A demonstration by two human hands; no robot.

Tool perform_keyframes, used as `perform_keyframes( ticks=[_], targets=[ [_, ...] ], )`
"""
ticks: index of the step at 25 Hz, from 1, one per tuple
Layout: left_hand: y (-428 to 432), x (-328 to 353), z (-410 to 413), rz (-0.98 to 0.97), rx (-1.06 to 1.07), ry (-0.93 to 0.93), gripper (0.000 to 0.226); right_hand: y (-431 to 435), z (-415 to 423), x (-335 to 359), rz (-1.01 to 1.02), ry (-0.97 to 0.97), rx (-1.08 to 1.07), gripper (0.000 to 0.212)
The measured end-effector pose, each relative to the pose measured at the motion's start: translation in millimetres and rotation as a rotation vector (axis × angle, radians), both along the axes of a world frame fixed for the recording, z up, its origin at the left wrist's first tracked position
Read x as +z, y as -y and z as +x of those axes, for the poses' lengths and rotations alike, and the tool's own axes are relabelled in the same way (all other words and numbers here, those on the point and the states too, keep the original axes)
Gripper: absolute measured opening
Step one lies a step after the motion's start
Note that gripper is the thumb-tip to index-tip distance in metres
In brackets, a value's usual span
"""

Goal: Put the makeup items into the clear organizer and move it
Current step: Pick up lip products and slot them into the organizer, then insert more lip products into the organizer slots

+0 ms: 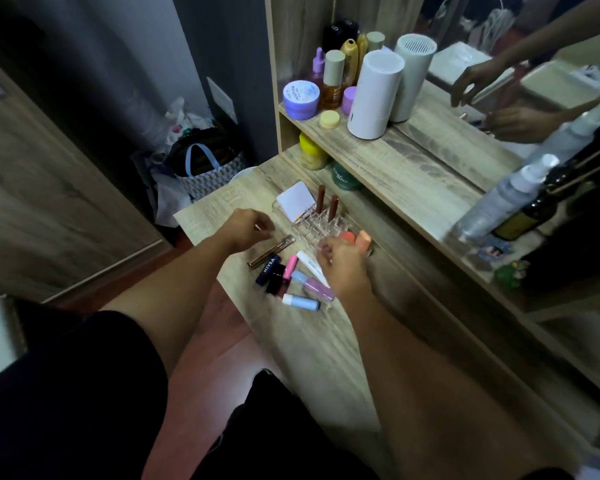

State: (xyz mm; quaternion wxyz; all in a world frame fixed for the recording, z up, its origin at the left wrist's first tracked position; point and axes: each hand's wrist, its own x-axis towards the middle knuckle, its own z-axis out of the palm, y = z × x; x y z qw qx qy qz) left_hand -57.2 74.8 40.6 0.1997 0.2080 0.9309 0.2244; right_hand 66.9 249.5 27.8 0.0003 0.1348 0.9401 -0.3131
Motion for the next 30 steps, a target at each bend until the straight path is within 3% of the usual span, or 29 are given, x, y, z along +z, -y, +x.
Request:
perform_keyframes(
  ticks=[6, 23, 27, 30],
  targets=[
    [38, -40, 32, -0.088, 0.049, -0.025, 0.028, 31, 25, -27, 0.114, 0.231, 0.168, 0.026],
    [30, -50, 23, -0.092, -0.034, -0.030, 0.026, 23, 22, -43, 0.257, 0.200, 0.228, 0.028],
    [29, -28, 20, 0.102, 0.050, 0.014, 0.021, 18, 24, -35, 0.125, 0.075, 0.118, 0.038],
    [18, -8, 17, 0.403, 0.189, 0.215, 0.015, 11, 18, -16, -0.075, -0.141, -0.100, 0.049]
  ],
)
